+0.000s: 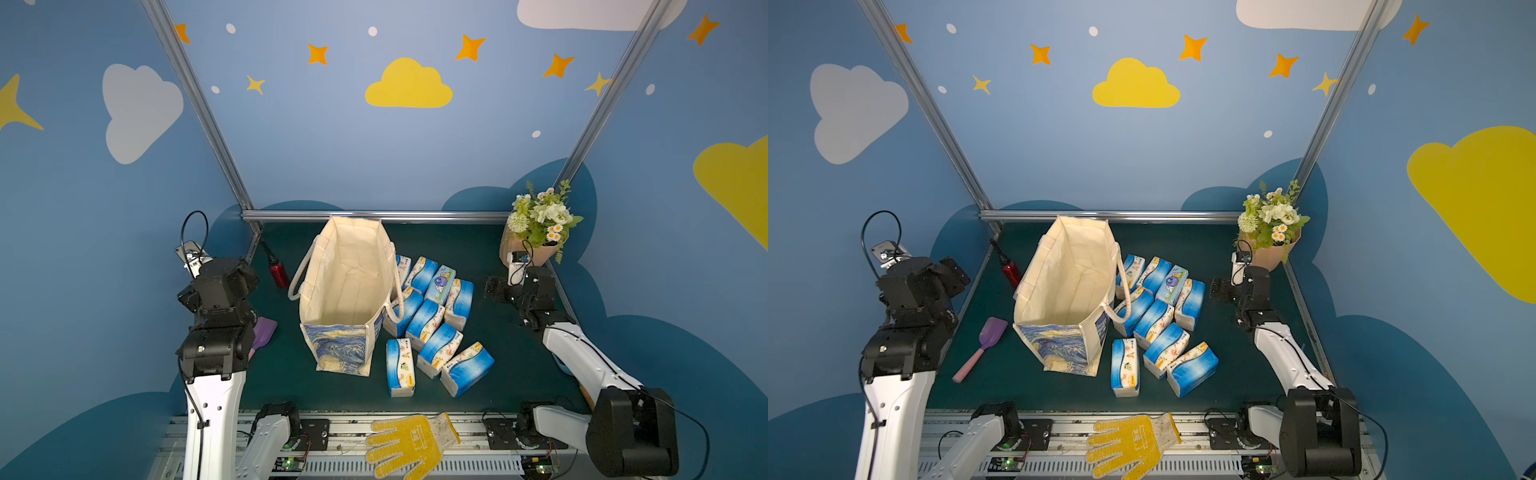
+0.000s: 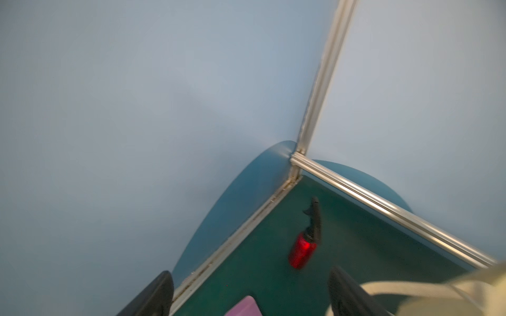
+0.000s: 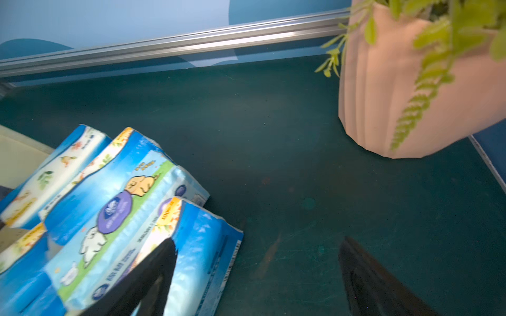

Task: Put tissues into the canvas bag
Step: Pick up the pack of facial tissues from the center of the board.

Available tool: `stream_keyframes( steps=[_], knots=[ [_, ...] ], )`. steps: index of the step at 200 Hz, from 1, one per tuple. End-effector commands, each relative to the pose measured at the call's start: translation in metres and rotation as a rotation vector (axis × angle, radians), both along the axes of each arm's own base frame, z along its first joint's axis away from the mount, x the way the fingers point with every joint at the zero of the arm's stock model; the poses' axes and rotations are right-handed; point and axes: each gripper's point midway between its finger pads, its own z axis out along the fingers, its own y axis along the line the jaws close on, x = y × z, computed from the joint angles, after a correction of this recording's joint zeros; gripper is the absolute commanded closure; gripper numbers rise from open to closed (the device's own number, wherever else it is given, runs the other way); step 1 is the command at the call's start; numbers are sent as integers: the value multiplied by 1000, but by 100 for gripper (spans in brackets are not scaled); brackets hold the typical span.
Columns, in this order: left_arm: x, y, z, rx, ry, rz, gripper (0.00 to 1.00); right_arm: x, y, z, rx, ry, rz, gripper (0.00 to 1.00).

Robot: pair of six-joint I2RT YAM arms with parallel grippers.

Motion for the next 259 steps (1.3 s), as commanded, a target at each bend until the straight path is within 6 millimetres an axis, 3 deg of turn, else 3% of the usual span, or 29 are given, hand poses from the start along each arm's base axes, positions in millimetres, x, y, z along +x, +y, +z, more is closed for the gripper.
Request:
stream_keyframes(
  steps=[1, 46, 82, 109, 130, 157, 182, 213, 228, 259],
  knots=[
    [26, -43, -10, -152, 44, -250, 27, -10, 19, 12, 38, 52, 77, 7],
    [65, -113, -24, -389, 165, -621, 30, -44, 52, 33, 117, 144, 209, 8],
    [79, -139, -56, -522, 271, -743, 32, -71, 80, 54, 156, 214, 301, 10],
    [92, -153, -77, -626, 317, -798, 49, -83, 91, 65, 133, 231, 323, 11],
    [98, -164, -76, -663, 301, -849, 55, -86, 99, 69, 131, 224, 336, 11],
    [104, -168, -78, -633, 323, -850, 60, -88, 111, 69, 121, 240, 361, 11],
    [110, -167, -92, -585, 402, -814, 78, -89, 116, 72, 81, 253, 367, 11],
    [116, -163, -114, -517, 501, -760, 87, -90, 116, 75, 38, 281, 348, 12],
    [119, -162, -119, -488, 532, -742, 96, -94, 116, 72, 26, 331, 338, 14],
    [125, -156, -117, -404, 541, -689, 96, -120, 122, 54, 3, 488, 350, 24]
  ],
)
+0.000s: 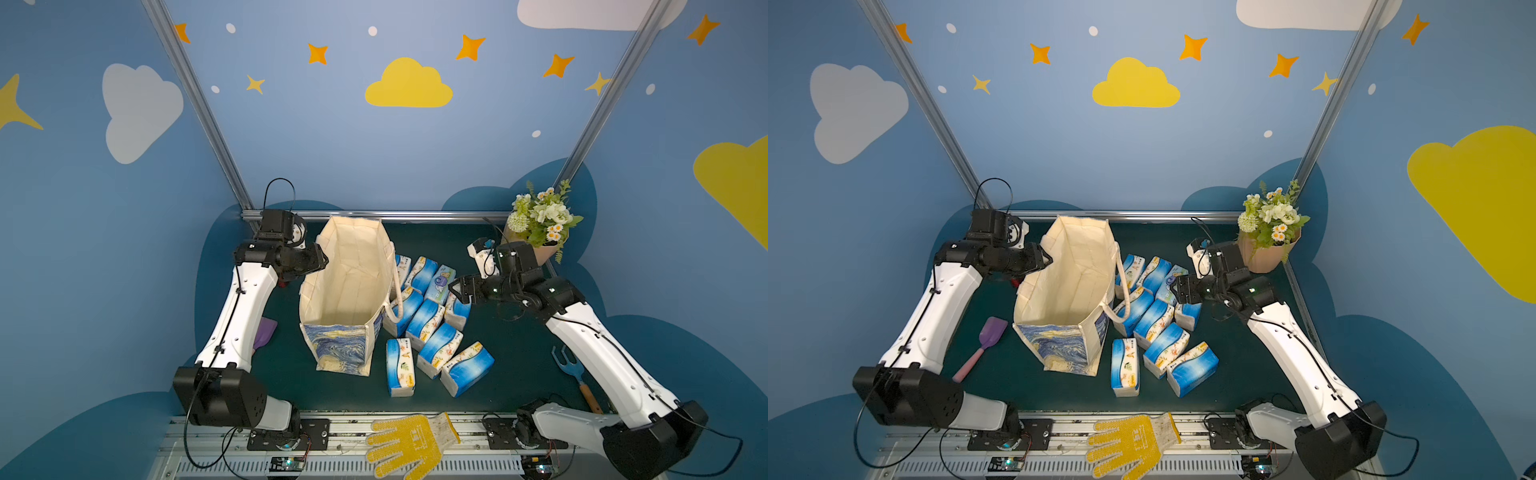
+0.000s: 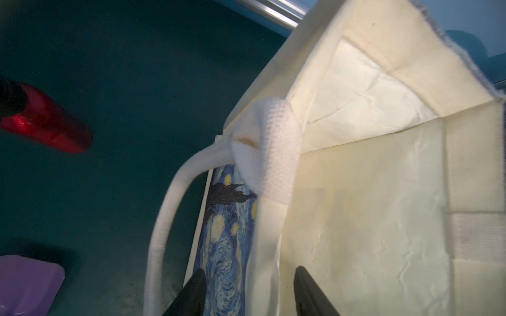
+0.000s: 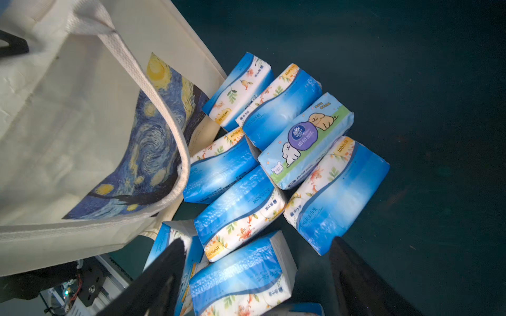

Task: Put tissues into the canvas bag
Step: Pick up the pack of facial tissues from the center of the board.

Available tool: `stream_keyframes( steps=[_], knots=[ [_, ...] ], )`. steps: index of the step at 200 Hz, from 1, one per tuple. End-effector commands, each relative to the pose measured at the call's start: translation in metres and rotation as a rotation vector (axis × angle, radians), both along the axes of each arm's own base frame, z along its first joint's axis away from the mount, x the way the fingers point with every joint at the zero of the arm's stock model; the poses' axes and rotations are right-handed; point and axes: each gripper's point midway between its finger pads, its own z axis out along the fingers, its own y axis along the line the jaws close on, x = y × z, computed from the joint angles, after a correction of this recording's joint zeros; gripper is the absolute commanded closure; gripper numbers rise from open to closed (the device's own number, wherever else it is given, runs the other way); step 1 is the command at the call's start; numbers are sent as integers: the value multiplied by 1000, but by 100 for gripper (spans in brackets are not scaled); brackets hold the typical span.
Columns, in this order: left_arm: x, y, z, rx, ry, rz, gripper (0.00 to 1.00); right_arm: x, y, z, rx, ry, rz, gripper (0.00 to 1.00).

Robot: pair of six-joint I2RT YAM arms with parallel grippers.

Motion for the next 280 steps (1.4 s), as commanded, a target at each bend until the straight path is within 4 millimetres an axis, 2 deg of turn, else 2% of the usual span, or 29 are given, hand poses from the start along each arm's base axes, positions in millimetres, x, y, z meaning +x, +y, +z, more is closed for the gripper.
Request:
stream_keyframes(
  steps=[1, 17, 50, 81, 104, 126, 144, 178, 221, 258, 280],
  knots=[
    [1, 13, 10, 107, -29, 33, 96, -28, -2, -21, -68, 151, 4, 25],
    [3, 12, 14, 110, -50, 35, 96, -52, 7, -30, -110, 199, 44, 30],
    [4, 13, 14, 115, -78, 42, 96, -99, 17, -33, -159, 226, 95, 30],
    [8, 12, 7, 112, -72, 48, 96, -133, 55, -40, -16, 269, 161, 30],
    [9, 13, 4, 118, -69, 52, 96, -150, 70, -57, -47, 294, 168, 29],
    [11, 13, 4, 117, -79, 55, 96, -165, 96, -65, -54, 294, 208, 27],
    [12, 11, 3, 107, -82, 48, 96, -170, 113, -77, -82, 300, 202, 26],
    [14, 7, 5, 89, -92, 35, 96, -170, 127, -101, -179, 317, 129, 24],
    [12, 7, 7, 87, -102, 30, 96, -165, 143, -115, -231, 319, 83, 23],
    [10, 7, 7, 88, -105, 27, 96, -158, 135, -123, -277, 304, 23, 23],
    [9, 7, 8, 88, -108, 26, 96, -159, 139, -129, -285, 315, 27, 22]
  ],
)
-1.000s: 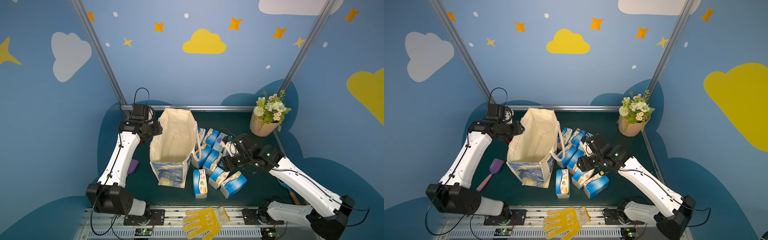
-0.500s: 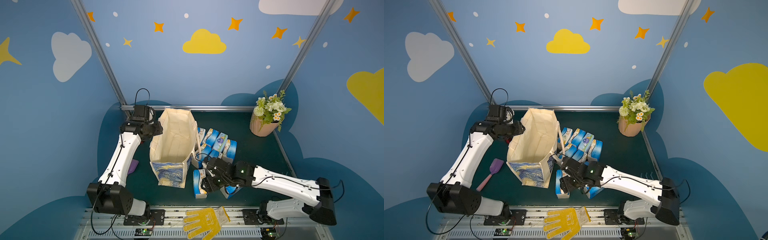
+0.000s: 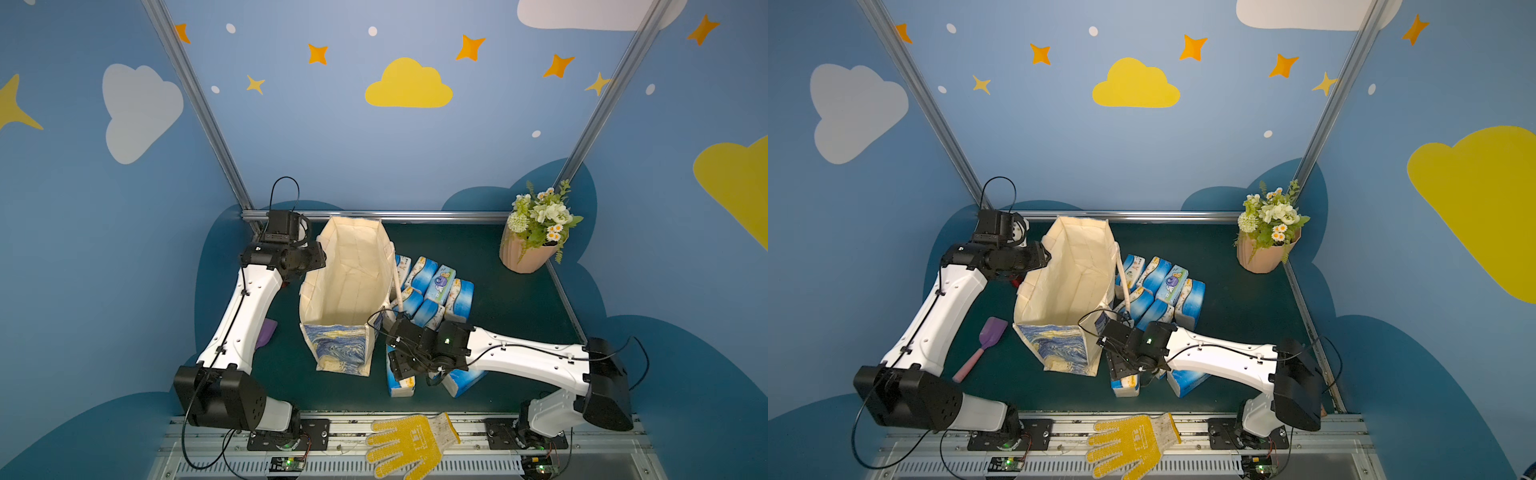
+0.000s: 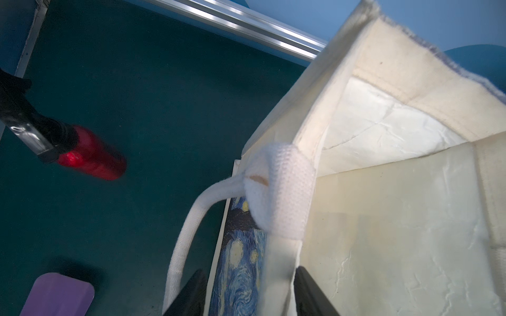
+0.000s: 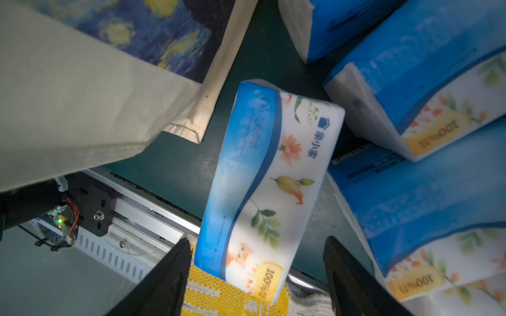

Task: Put tissues into the canvas bag
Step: Pick up the pack of facial tissues from the center of the board.

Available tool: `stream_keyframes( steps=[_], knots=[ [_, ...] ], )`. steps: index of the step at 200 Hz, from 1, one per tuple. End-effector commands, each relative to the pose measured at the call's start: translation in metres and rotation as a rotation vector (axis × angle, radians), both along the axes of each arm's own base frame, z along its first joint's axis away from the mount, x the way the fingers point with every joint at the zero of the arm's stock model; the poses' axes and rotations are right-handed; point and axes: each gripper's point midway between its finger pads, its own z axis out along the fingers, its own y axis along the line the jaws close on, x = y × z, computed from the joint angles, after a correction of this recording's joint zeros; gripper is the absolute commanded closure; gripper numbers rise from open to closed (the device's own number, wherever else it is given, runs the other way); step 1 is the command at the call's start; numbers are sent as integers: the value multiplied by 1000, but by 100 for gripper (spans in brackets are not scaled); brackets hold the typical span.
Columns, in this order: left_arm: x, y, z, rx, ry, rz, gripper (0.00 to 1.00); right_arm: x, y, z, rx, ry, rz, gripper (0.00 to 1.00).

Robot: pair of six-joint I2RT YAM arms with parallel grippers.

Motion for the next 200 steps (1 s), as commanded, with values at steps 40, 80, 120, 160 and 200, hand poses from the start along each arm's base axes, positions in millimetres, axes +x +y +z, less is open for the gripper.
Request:
stream_keyframes(
  steps=[40, 80, 120, 160, 200],
  knots=[
    [-6, 0, 7, 6, -23, -12, 96, -1, 12, -18, -55, 35, 3, 21],
    [-6, 0, 7, 5, -26, -12, 96, -1, 18, -26, -74, 48, 17, 21],
    [-6, 0, 5, 5, -23, -12, 96, 0, 12, -40, -149, 63, -1, 21],
    [-5, 0, 4, 8, -19, -12, 96, -2, 6, -57, -209, 106, -15, 21],
    [-6, 0, 3, 10, -17, -13, 96, -1, -3, -51, -190, 88, -32, 29]
  ],
)
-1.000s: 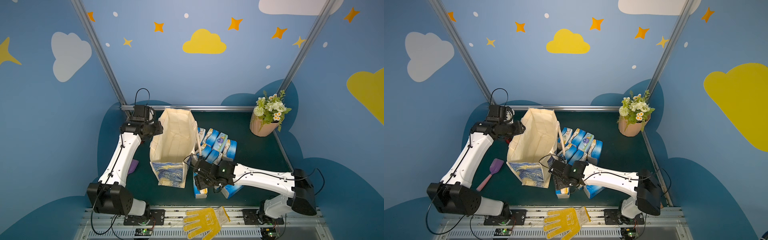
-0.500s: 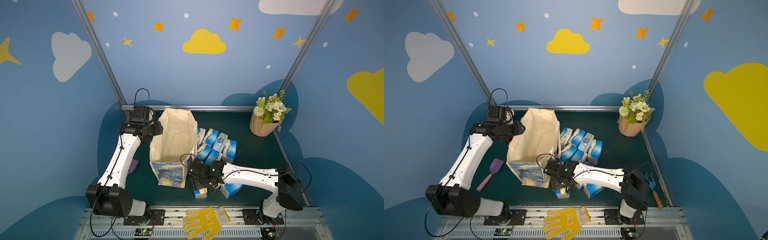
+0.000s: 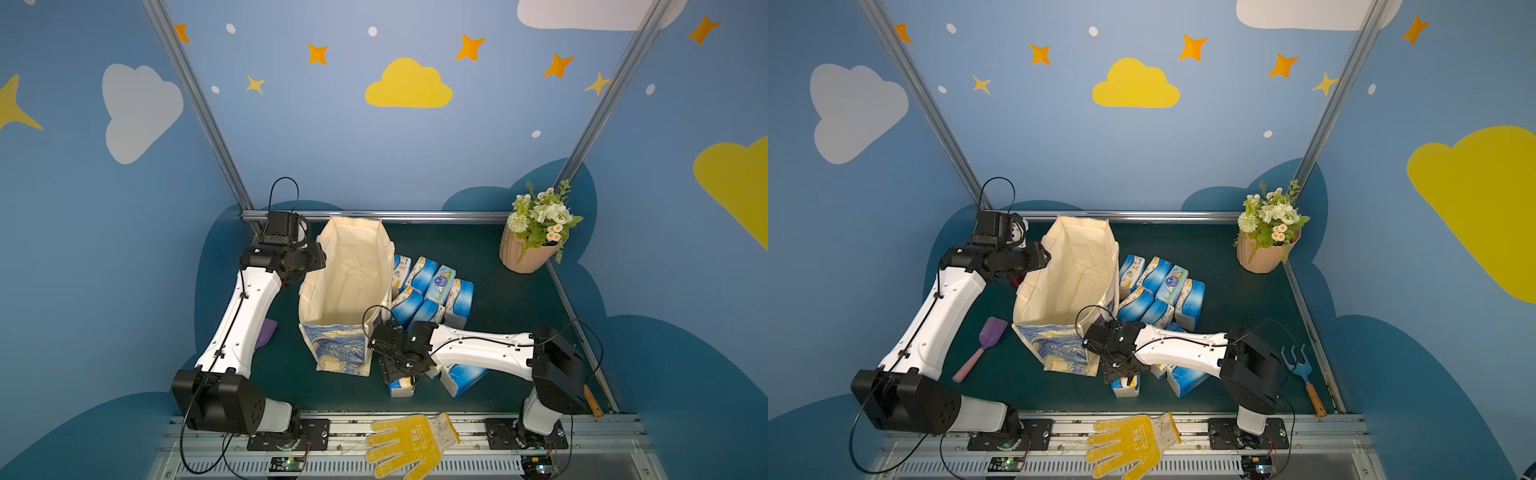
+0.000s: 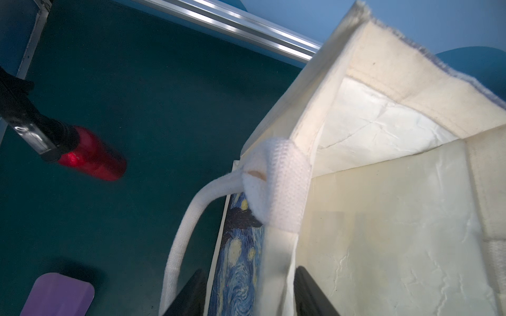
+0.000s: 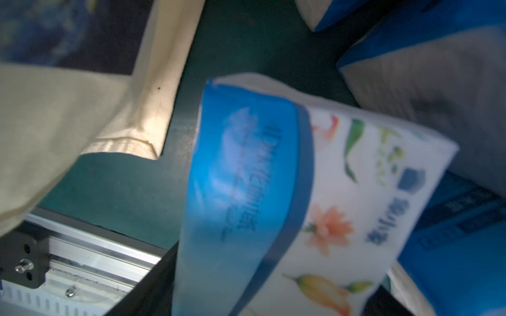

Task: Put tissues into the canvas bag
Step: Pick up the pack of facial tissues from the center of the board.

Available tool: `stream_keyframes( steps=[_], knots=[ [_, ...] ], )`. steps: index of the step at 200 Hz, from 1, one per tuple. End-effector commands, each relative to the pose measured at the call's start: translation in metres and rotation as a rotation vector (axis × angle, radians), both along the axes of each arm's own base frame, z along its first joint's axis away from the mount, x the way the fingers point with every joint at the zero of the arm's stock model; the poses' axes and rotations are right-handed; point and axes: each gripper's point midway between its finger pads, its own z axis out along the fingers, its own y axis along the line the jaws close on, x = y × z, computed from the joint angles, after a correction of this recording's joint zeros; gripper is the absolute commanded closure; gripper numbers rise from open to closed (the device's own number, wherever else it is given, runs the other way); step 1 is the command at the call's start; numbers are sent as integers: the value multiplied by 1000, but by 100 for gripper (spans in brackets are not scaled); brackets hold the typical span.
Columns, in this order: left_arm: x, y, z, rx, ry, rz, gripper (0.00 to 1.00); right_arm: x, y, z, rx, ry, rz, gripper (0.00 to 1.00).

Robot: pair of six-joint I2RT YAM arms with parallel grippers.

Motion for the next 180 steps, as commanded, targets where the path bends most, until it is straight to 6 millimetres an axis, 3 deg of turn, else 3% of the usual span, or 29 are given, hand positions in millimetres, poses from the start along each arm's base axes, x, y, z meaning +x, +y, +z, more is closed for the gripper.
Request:
stream_keyframes(
  steps=[1, 16, 30, 76, 103, 153, 166, 180],
  knots=[
    [-4, 0, 0, 12, -3, -12, 96, -2, -15, 5, -18, 5, -19, 30],
    [-4, 0, 0, 14, -3, -12, 96, 0, -19, 12, 5, -11, -25, 41],
    [-4, 1, 0, 15, -4, -11, 96, 2, -22, 20, 34, -28, -32, 59],
    [-4, 1, 0, 18, -3, -10, 96, 8, -30, 61, 155, -88, -32, 59],
    [-5, 1, 4, 20, -13, -11, 96, 21, -47, 109, 230, -211, -44, 59],
    [-4, -2, 12, 4, -40, -22, 96, 64, -129, 199, 233, -580, -142, 58],
    [-4, -2, 14, 6, -44, -20, 96, 73, -137, 227, 272, -663, -141, 58],
    [-3, -1, 17, 10, -47, -17, 96, 83, -132, 258, 333, -742, -105, 58]
  ],
)
